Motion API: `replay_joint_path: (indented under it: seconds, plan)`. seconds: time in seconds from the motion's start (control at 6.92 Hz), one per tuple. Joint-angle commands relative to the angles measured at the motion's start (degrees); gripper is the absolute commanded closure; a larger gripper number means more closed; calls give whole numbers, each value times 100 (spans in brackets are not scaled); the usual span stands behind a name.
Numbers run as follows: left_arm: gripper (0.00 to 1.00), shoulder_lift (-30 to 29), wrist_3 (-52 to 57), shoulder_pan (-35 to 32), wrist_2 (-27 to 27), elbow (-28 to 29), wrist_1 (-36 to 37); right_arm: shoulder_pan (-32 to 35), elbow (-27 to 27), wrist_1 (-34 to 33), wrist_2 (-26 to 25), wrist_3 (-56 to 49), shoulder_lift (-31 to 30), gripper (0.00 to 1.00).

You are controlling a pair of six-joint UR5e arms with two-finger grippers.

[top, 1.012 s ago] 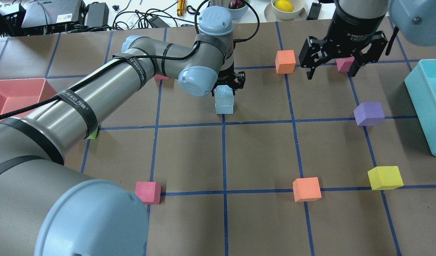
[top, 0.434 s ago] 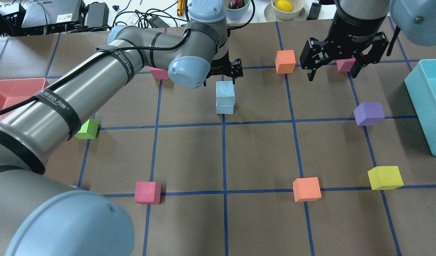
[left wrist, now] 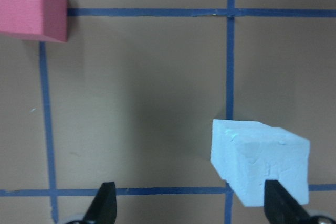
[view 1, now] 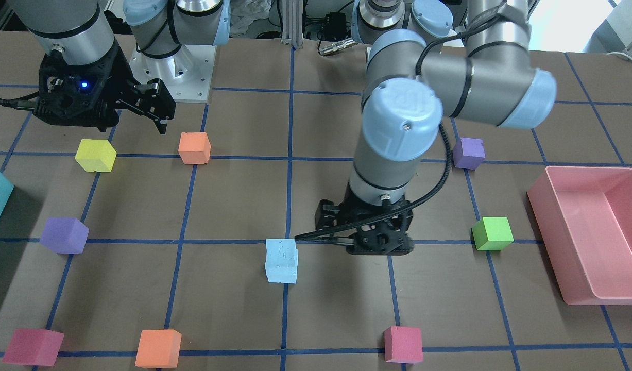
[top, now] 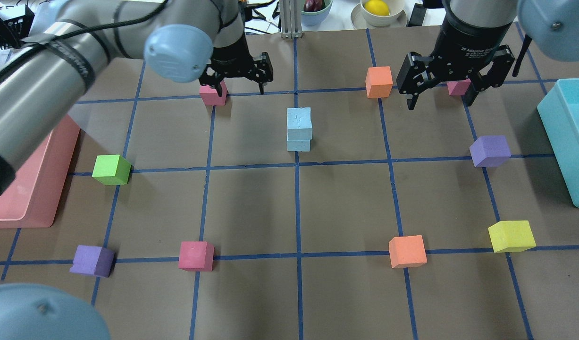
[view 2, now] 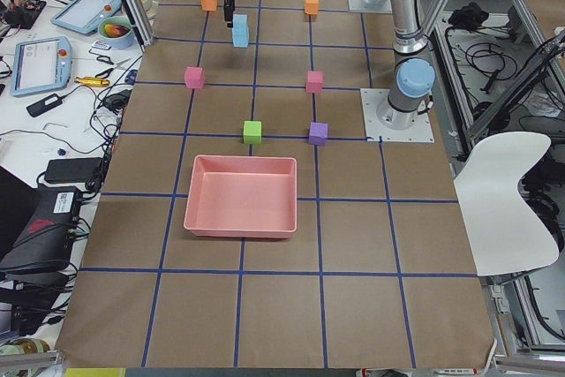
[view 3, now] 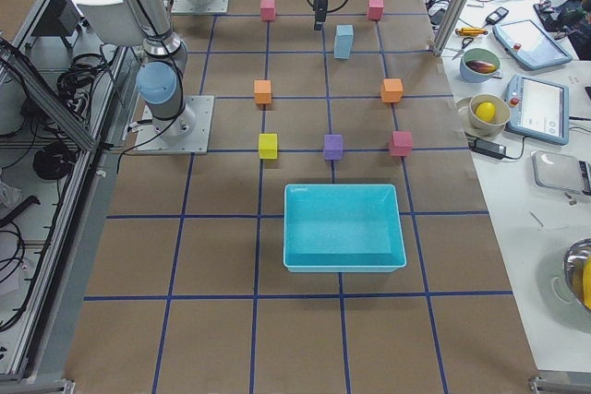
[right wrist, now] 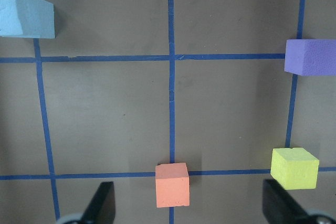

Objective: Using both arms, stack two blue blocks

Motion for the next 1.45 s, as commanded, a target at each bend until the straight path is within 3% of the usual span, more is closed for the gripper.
replay_joint_path:
  seconds: [0.0,0.43,1.3]
  plan:
    - [0,819,1291,815,21,-95,-876,-7,0,2,96,19,0,0]
    - [0,2023,1394,871,277,-971,-948,-7,0,-16,87,19,9,0]
    - [0,2000,1421,880,241,-808,-833,-16,0,20,87,19,9,0]
